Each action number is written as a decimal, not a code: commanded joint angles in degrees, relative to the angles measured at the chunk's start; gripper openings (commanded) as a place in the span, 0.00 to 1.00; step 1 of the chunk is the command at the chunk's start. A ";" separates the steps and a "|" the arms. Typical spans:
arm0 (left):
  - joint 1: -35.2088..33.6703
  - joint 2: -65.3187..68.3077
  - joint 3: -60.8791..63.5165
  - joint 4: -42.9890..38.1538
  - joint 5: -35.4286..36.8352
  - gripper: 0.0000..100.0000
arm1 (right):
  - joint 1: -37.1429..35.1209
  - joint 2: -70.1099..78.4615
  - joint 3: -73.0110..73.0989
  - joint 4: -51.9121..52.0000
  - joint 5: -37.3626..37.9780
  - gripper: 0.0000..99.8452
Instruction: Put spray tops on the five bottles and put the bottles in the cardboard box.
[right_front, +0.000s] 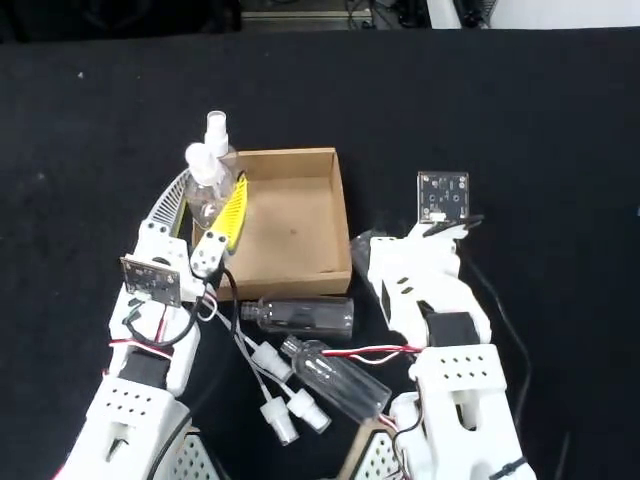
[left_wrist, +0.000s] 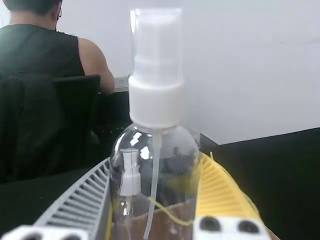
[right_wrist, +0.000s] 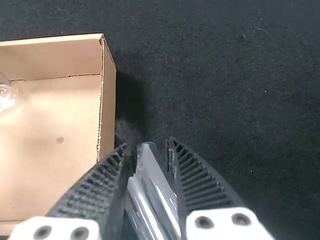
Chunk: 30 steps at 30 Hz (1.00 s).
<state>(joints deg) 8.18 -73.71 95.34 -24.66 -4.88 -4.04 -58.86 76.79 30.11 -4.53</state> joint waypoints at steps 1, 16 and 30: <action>0.75 -1.14 -0.13 0.35 0.09 0.03 | 0.70 -2.86 -0.48 -1.58 0.35 0.08; 0.31 29.80 -6.90 -21.54 -0.09 0.03 | 0.70 -2.86 -0.40 -1.49 0.35 0.08; -0.66 70.77 -16.04 -53.89 0.00 0.03 | 0.70 -2.86 -0.40 -1.58 0.35 0.08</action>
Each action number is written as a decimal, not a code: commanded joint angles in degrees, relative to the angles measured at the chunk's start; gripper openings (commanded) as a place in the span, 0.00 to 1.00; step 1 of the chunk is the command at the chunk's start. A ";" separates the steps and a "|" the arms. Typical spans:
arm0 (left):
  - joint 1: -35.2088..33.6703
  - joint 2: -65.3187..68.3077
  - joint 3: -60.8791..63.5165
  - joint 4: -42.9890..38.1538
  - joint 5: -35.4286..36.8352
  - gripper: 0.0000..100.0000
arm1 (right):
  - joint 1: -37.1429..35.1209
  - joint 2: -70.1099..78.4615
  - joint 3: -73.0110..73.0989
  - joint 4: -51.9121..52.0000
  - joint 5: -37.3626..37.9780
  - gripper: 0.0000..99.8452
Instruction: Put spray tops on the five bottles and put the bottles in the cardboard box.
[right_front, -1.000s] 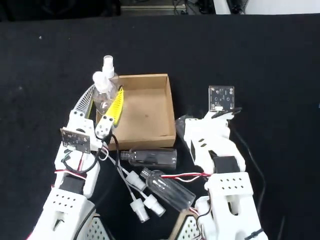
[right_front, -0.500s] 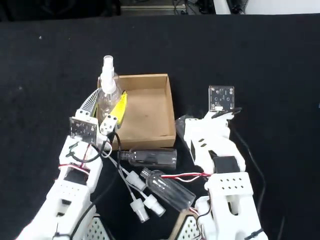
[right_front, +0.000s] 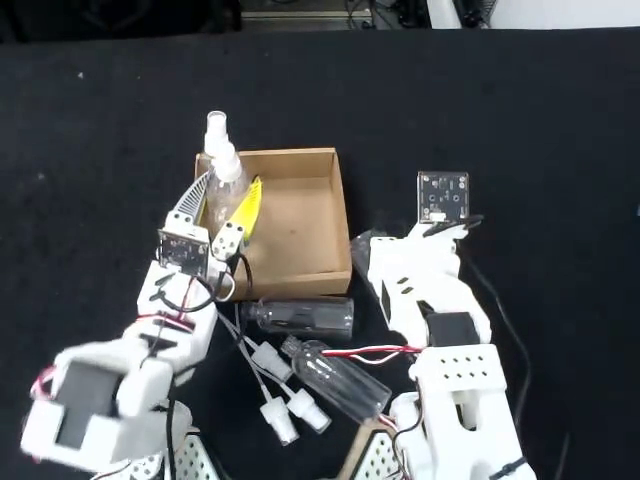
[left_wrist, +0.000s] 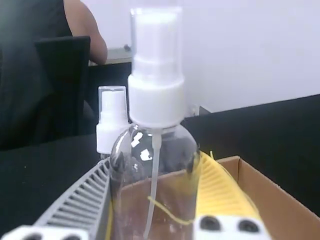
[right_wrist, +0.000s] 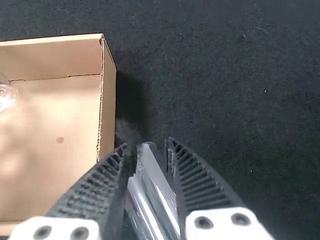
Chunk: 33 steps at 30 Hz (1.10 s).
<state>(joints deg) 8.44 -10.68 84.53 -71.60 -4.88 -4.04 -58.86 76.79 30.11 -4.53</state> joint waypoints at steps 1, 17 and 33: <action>-0.92 9.67 -5.85 -7.38 0.00 0.03 | 0.70 -2.86 -0.40 -1.58 0.35 0.08; -0.92 14.68 -7.52 -8.53 0.09 0.03 | 0.70 -2.86 -0.40 -1.58 0.35 0.08; -3.30 14.68 -8.40 -3.25 6.07 0.03 | 0.70 -2.86 -0.40 -1.58 0.35 0.08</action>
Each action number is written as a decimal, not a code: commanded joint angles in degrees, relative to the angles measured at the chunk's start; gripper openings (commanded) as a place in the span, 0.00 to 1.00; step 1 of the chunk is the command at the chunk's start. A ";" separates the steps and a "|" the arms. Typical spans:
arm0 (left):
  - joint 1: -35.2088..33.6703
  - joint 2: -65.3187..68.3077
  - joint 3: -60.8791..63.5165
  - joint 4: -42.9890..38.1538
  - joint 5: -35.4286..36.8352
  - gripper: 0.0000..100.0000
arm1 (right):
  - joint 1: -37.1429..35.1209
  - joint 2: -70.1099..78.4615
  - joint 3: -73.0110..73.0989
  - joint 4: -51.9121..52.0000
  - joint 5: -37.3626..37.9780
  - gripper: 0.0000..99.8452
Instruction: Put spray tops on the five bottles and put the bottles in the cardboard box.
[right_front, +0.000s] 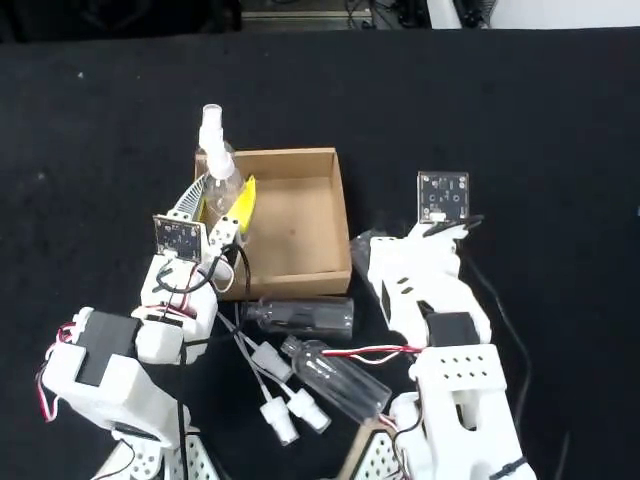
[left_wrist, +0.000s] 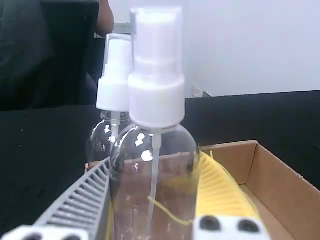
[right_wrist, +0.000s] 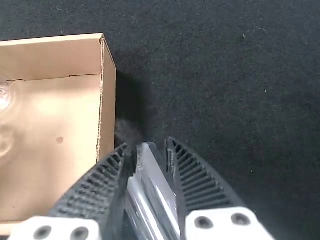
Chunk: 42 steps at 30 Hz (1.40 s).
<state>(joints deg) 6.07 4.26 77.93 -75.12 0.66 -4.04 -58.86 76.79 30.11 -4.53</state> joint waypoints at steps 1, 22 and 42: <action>-0.92 -0.26 -1.63 0.26 0.53 0.03 | 0.70 -2.86 -0.40 -1.58 0.35 0.08; -0.40 -0.35 -1.71 7.21 0.70 0.12 | 0.70 -2.86 -0.40 -1.58 0.35 0.08; -0.92 -0.35 -1.19 7.30 0.62 0.35 | 0.70 -2.86 -0.40 -1.58 0.35 0.08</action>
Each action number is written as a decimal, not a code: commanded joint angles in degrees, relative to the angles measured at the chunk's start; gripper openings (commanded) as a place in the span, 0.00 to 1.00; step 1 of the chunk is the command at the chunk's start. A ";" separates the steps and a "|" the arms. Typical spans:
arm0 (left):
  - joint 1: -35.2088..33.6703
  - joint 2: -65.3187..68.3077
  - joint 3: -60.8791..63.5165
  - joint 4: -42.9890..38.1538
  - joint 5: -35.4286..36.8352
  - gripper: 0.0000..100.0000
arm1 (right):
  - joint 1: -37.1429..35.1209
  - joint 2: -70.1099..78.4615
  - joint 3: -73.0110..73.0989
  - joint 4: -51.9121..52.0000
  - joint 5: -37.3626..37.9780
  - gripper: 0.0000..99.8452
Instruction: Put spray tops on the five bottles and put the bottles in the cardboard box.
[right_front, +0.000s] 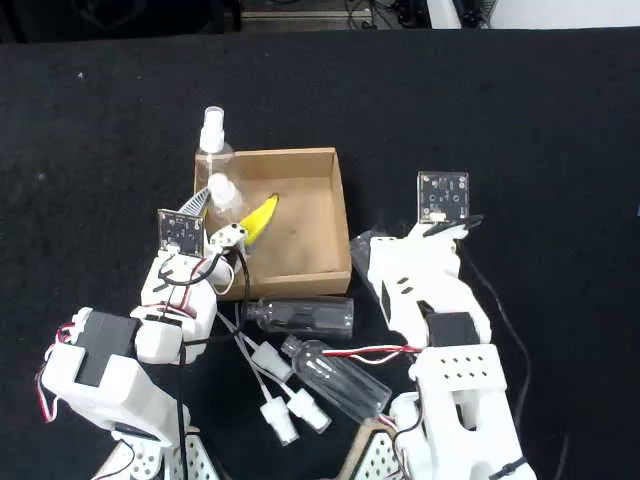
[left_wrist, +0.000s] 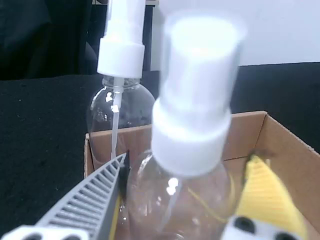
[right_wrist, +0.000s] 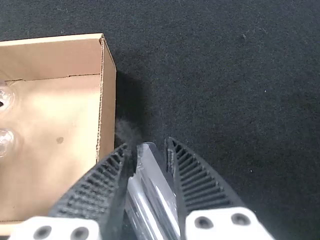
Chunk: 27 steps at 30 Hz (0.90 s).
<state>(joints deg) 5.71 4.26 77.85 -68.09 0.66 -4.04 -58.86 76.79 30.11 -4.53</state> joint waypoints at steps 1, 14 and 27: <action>-0.57 -0.35 -1.10 0.26 0.62 0.35 | 0.70 -2.86 -0.40 -1.58 0.35 0.08; -0.57 -7.47 3.82 0.35 0.53 0.35 | 0.70 -2.86 -0.40 -1.58 0.35 0.08; -1.36 -42.20 8.84 37.36 0.53 0.35 | 0.70 -2.86 -0.40 -1.67 0.35 0.08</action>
<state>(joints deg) 4.75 -25.01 86.99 -45.32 0.57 -4.04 -58.86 76.79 30.11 -4.53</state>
